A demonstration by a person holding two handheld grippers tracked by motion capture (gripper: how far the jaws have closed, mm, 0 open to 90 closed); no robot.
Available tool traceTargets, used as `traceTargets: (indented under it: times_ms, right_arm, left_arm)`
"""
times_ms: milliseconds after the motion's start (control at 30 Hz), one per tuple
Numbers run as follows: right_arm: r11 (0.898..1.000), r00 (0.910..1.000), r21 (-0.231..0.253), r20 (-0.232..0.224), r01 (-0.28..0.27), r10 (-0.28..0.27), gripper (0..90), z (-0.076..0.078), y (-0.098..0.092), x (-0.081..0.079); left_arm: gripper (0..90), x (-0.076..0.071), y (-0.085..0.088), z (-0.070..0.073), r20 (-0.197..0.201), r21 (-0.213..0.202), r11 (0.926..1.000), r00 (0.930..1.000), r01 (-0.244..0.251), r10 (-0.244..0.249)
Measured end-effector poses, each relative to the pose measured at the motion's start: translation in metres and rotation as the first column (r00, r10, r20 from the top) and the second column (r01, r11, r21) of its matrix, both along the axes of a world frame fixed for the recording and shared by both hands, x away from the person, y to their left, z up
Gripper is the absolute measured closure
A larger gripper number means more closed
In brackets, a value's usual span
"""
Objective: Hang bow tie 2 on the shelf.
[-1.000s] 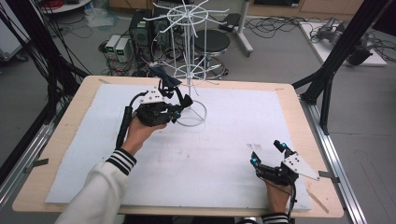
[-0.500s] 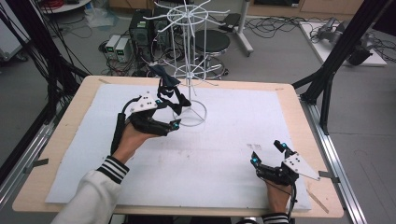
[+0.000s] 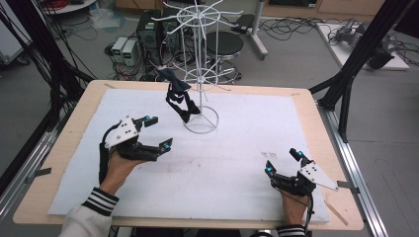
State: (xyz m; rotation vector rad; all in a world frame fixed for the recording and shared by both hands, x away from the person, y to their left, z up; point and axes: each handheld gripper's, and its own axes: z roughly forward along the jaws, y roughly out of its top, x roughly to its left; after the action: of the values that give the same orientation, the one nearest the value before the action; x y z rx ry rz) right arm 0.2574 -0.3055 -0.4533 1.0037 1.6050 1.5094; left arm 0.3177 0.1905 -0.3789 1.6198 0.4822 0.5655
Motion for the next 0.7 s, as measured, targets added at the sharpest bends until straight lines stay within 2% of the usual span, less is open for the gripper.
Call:
traceTargets:
  times_ms: [233, 367, 400, 567, 700]
  right_arm:
    - [1.000, 1.0000, -0.002, 0.002, 0.001, -0.001, 3.7, 0.000, 0.000, 0.000]
    - [1.000, 1.0000, -0.006, 0.008, 0.003, -0.003, 3.7, 0.000, 0.000, 0.000]
    - [1.000, 0.9999, -0.009, 0.010, 0.002, -0.002, 3.7, 0.000, 0.000, 0.000]
    - [1.000, 0.9999, -0.007, 0.009, 0.004, -0.004, 3.7, 0.000, 0.000, -0.001]
    - [1.000, 0.9999, -0.006, 0.009, 0.005, -0.005, 3.7, 0.000, 0.000, -0.001]
  left_arm:
    - [12.6, -0.018, 0.042, -0.027, -0.004, -0.047, 0.9966, 0.9977, -0.068, 0.068]
    - [12.6, -0.027, 0.061, -0.042, 0.013, -0.069, 0.9899, 0.9921, -0.123, 0.125]
    - [12.6, -0.029, 0.064, -0.046, 0.013, -0.085, 0.9873, 0.9907, -0.134, 0.136]
    - [12.6, -0.035, 0.078, -0.059, 0.005, -0.102, 0.9790, 0.9840, -0.176, 0.178]
    - [12.6, -0.038, 0.081, -0.064, 0.011, -0.113, 0.9766, 0.9826, -0.183, 0.185]
